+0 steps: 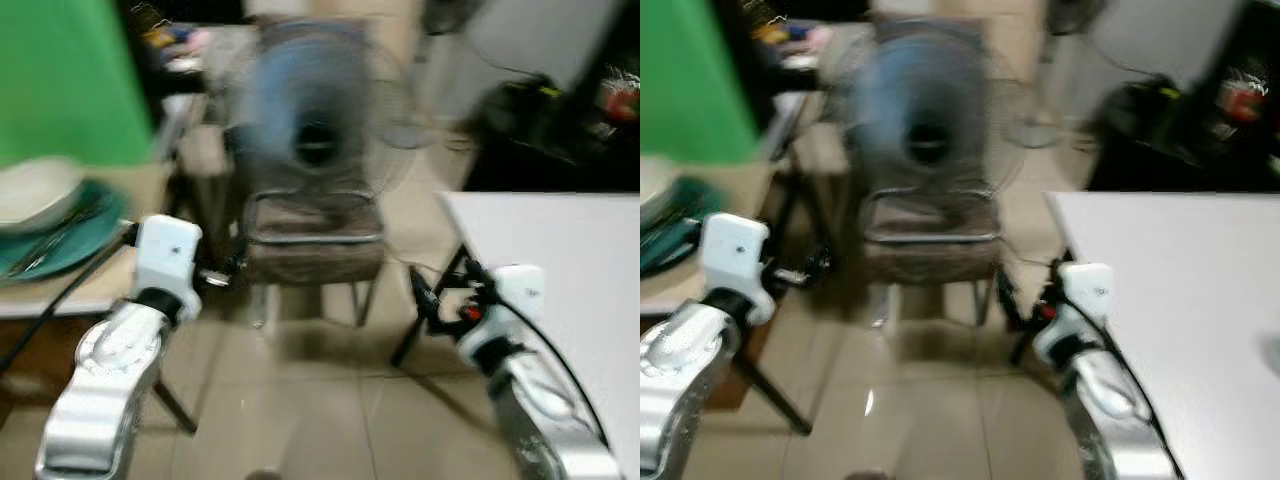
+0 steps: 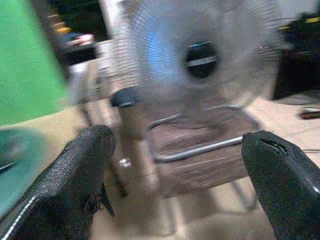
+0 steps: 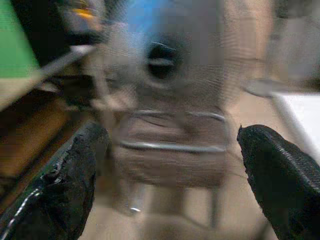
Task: Setting the table
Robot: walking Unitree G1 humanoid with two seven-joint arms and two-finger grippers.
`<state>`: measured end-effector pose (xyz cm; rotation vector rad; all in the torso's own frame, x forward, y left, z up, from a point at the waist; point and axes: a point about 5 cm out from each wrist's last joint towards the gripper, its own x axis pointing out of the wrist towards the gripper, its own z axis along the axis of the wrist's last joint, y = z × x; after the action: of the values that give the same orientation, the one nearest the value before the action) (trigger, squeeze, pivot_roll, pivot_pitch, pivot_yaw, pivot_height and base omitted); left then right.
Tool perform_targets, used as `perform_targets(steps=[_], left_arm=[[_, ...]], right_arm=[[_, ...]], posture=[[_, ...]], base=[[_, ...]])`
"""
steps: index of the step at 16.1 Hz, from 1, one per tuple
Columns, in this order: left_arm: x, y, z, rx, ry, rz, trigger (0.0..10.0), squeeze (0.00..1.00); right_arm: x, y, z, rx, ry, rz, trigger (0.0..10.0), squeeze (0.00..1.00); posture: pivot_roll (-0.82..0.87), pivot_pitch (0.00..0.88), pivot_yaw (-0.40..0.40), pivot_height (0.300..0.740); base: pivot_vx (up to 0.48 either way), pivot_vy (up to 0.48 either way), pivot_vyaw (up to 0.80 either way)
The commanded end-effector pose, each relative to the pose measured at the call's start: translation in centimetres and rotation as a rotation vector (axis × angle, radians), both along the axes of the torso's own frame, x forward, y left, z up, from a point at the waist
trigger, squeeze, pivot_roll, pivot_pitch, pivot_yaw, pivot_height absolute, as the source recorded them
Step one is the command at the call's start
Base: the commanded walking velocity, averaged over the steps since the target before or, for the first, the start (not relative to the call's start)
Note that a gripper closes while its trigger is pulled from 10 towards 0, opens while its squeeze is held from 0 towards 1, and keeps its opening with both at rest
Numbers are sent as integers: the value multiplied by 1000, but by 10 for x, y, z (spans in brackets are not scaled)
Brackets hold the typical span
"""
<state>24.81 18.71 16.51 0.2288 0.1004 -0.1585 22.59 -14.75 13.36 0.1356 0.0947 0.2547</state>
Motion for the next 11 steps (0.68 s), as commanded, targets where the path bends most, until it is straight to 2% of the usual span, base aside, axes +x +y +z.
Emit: perform_targets(steps=[1, 3, 5, 6, 7, 9, 10, 11], left_arm=[[3, -5, 5, -2, -15, -22, 10000, 0], [3, -6, 5, 0, -13, -27, 10000, 0], [4, -6, 5, 5, -12, -33, 10000, 0], [4, -7, 4, 7, -12, -36, 10000, 0], [4, -7, 4, 13, -11, -41, 10000, 0], [5, -7, 4, 15, -10, -42, 10000, 0], [5, -7, 5, 16, -11, -43, 10000, 0], [5, -7, 5, 18, -11, -44, 10000, 0]], right_arm=[[-1, -7, 0, 1, -4, -40, 10000, 1000], [-1, -9, -1, 28, 7, -68, 10000, 1000], [1, -9, -3, 24, 11, -80, 10000, 945], [1, -10, -3, 24, 15, -92, 10000, 871], [2, -11, -4, 25, 17, -100, 10000, 745], [3, -12, -5, -21, 29, -121, 10000, 647], [4, -14, -7, -31, 40, -133, 10000, 647], [4, -14, -9, -51, 57, -145, 10000, 592]], posture=[[107, 0, -13, 740], [109, 0, -12, 740], [110, 0, -11, 740], [111, 0, -11, 740], [111, 0, -12, 740], [109, 0, -12, 740], [109, 0, -11, 740], [107, 0, -11, 740]], base=[[0, 292, 475], [0, 298, 0], [0, 296, 0], [0, 300, 0], [0, 300, 0], [0, 300, 0], [0, 296, 0], [0, 296, 0]])
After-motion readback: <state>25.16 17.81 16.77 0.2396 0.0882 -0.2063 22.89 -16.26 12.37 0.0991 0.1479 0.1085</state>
